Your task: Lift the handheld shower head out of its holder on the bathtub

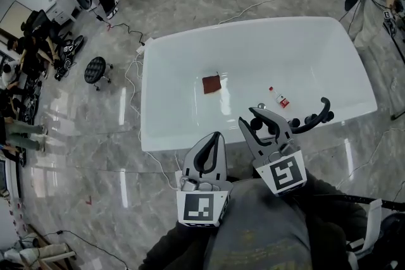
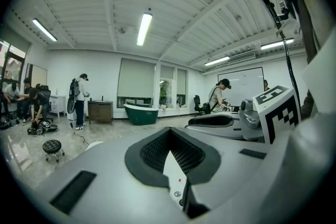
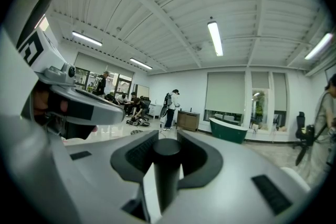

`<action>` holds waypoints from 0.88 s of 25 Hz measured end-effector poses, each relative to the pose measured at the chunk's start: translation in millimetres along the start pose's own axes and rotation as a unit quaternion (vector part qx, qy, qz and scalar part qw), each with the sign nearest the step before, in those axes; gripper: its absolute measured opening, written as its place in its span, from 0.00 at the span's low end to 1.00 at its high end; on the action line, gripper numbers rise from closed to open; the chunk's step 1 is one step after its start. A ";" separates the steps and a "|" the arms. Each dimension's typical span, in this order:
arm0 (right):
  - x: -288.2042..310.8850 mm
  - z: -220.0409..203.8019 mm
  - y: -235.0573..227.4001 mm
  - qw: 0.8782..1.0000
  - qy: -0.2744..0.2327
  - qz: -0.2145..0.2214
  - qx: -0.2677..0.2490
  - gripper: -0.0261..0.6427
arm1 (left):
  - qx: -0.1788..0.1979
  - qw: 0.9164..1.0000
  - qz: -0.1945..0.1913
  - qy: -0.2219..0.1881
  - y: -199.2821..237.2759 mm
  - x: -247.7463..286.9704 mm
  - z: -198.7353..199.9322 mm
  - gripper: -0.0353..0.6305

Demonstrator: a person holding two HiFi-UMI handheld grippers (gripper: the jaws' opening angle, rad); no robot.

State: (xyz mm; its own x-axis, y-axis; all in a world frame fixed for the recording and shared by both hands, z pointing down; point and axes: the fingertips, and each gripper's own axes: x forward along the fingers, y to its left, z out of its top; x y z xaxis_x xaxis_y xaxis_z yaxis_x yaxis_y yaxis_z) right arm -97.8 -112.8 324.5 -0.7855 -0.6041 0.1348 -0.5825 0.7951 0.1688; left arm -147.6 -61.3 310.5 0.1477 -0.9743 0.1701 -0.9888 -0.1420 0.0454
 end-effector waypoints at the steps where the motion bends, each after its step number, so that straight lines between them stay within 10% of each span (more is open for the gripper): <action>1: -0.6 0.9 1.1 1.000 -0.001 -0.001 -0.002 0.21 | 0.000 1.000 -0.001 -0.003 0.2 -1.2 0.6 0.06; 22: -41.7 95.3 46.8 0.996 -0.082 -0.026 -0.026 0.21 | 0.002 0.996 -0.018 -0.090 11.7 -54.3 48.7 0.06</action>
State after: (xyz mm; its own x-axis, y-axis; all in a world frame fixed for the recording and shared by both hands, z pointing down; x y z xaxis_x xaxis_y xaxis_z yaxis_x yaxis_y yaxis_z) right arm -112.3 -45.2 233.7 -0.7806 -0.6240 -0.0368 -0.6150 0.7563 0.2231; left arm -168.2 -18.6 253.9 0.1776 -0.9840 -0.0114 -0.9831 -0.1779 0.0437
